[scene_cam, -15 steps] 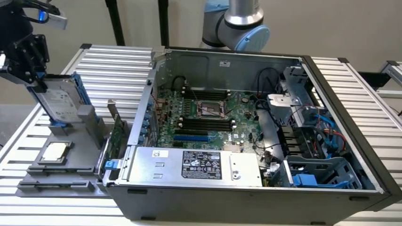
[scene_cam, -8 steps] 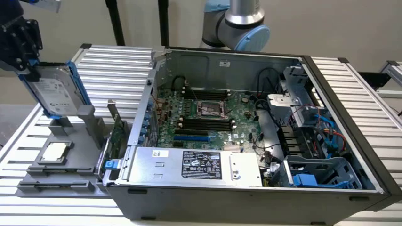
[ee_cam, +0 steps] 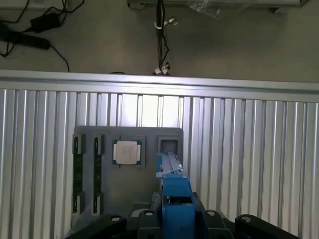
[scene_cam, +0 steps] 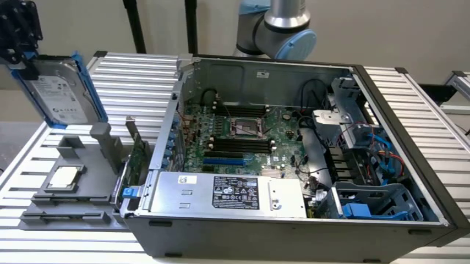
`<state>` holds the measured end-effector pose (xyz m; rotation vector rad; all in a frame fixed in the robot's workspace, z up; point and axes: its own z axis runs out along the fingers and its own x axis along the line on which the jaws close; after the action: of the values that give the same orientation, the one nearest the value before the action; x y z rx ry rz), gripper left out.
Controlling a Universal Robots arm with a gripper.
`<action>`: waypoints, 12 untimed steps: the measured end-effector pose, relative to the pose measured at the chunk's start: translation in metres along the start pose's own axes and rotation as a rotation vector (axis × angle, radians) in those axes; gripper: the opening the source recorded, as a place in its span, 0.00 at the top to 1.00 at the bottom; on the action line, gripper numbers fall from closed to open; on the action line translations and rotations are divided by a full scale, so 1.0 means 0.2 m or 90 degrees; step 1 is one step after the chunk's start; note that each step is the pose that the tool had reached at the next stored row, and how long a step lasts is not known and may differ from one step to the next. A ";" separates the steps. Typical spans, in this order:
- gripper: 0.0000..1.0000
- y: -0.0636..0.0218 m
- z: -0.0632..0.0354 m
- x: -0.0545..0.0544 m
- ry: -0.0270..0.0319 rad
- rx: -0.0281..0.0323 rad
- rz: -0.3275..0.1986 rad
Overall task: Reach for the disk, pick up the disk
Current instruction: 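Pick up the disk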
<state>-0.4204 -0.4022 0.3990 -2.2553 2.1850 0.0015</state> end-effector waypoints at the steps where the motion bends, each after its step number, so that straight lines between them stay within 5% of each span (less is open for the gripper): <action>1: 0.67 -0.011 -0.022 0.01 -0.0004 0.0001 0.000; 12: 0.67 -0.172 -0.269 0.07 -0.0052 0.0002 0.000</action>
<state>-0.3856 -0.4161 0.4527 -2.2511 2.1809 0.0102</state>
